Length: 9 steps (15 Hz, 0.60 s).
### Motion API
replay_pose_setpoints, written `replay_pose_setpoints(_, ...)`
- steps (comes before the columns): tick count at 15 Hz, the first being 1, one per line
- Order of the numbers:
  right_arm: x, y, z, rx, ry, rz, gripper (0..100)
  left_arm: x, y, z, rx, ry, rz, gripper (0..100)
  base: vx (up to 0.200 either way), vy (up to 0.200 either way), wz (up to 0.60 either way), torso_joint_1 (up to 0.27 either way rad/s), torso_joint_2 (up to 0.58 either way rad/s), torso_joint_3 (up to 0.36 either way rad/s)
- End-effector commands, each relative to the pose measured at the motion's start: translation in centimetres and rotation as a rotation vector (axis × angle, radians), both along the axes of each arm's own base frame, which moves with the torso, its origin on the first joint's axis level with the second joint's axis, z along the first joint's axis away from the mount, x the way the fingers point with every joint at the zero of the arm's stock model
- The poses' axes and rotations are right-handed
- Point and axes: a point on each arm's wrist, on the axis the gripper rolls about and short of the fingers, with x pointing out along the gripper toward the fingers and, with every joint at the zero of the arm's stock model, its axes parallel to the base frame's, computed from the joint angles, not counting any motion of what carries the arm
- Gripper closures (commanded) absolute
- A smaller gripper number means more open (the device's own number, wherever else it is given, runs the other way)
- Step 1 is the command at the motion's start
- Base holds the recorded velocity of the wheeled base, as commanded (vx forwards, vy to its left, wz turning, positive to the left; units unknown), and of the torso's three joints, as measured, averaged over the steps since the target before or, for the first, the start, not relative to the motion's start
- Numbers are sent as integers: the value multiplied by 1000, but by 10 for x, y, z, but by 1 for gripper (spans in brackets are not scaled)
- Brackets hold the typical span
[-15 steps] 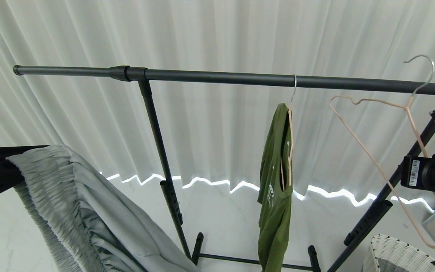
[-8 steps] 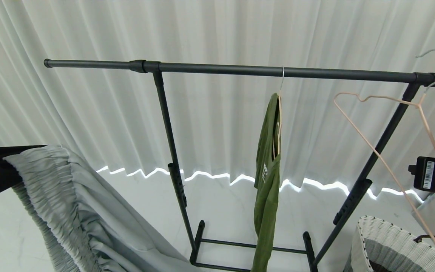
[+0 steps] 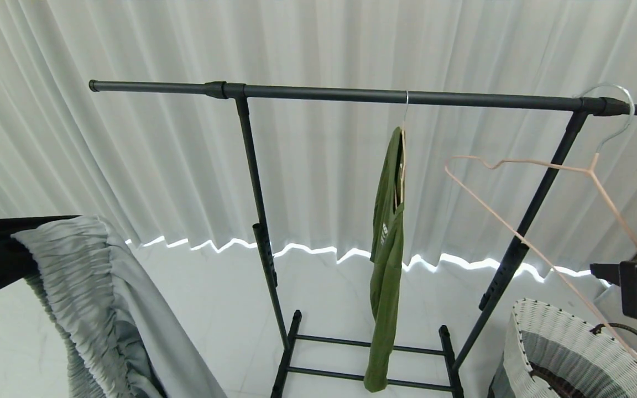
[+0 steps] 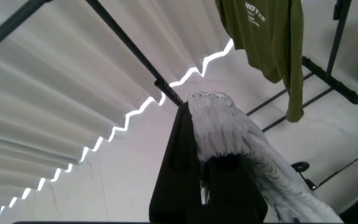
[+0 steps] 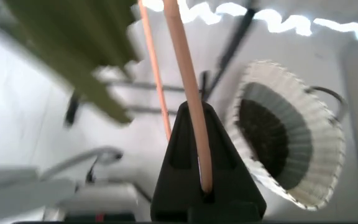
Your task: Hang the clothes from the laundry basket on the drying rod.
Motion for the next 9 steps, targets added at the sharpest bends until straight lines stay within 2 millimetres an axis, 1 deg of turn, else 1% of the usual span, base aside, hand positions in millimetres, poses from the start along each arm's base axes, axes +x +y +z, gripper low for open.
replay_pose_setpoints(1,-27,3,8,17,-24,139,100,4,-6,0,-5,-1,-10,100,0,0,0,0,0,0)
replay_pose_setpoints(3,-45,10,7,4,-3,280,100,15,-17,0,-1,3,-7,100,0,0,0,0,0,0)
replay_pose_setpoints(5,-59,21,10,-9,15,431,100,29,-30,-2,0,26,11,100,0,0,0,0,0,0)
replay_pose_setpoints(6,-61,24,11,-7,16,454,100,33,-33,-2,-12,39,19,100,0,0,0,0,0,0)
replay_pose_setpoints(7,-64,34,13,-11,24,519,100,45,-46,-1,-87,95,60,100,0,0,0,0,0,0)
replay_pose_setpoints(9,-68,42,14,-15,27,576,100,61,-62,6,-155,102,171,100,0,0,0,0,0,0)
